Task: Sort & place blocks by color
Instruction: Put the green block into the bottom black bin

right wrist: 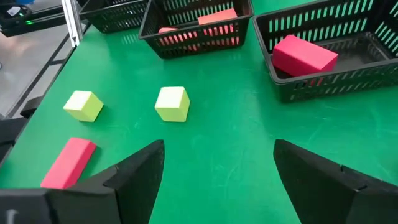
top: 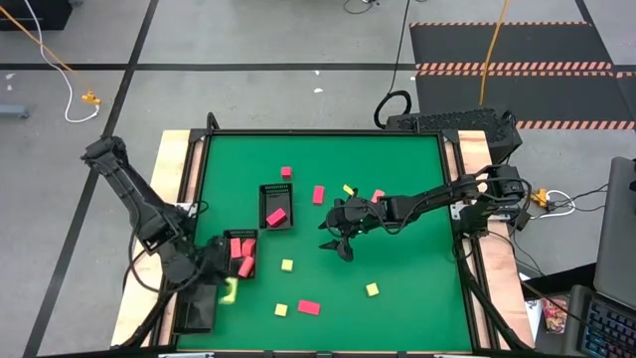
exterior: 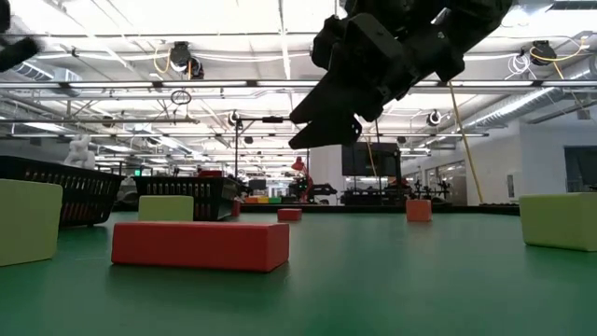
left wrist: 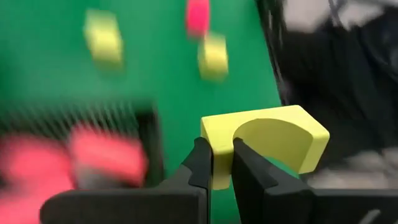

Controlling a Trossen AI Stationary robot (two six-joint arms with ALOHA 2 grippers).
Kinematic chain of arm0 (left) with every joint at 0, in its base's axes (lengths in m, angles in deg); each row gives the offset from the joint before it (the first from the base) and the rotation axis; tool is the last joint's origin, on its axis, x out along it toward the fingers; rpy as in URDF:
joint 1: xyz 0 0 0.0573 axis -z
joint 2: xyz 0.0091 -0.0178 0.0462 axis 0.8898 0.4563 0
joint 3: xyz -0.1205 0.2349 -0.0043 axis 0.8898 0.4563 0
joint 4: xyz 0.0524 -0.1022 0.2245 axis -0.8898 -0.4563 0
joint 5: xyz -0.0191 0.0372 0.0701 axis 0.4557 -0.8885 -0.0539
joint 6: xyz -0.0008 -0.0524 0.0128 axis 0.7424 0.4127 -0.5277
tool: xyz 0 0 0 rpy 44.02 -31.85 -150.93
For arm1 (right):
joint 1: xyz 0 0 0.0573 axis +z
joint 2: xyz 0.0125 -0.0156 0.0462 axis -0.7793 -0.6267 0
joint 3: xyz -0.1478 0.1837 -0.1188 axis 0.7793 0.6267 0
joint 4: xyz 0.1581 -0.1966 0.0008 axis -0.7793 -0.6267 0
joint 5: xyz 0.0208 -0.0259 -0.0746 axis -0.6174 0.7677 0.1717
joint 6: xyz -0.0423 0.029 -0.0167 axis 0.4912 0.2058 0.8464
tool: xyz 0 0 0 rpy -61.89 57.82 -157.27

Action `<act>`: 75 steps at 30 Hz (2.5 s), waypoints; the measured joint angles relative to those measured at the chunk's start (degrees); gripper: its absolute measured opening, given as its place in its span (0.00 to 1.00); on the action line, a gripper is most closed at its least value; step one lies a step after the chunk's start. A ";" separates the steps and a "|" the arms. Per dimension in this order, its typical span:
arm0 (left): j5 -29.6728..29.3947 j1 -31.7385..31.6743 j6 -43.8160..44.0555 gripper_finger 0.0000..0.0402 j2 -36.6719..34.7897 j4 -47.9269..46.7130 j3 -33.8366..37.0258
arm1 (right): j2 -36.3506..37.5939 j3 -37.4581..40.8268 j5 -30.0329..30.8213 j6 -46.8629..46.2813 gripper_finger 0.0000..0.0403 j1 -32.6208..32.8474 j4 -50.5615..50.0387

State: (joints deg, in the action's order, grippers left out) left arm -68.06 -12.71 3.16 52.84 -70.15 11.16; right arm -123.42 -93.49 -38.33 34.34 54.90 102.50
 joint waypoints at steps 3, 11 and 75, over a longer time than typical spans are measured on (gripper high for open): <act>8.47 1.29 10.78 0.09 0.25 -7.33 0.00 | 0.00 0.00 -0.02 0.17 0.73 0.00 0.00; 17.90 2.72 24.12 0.09 0.59 -20.81 0.00 | 0.00 0.04 0.00 0.20 0.73 -0.02 0.00; -0.60 -25.96 -36.36 0.85 34.66 30.69 -0.02 | 0.57 -13.60 17.58 -29.99 0.72 23.07 -47.99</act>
State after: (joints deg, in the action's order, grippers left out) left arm -68.67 -38.68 -33.20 87.50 -39.46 11.14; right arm -122.85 -107.09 -20.75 4.35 77.97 54.52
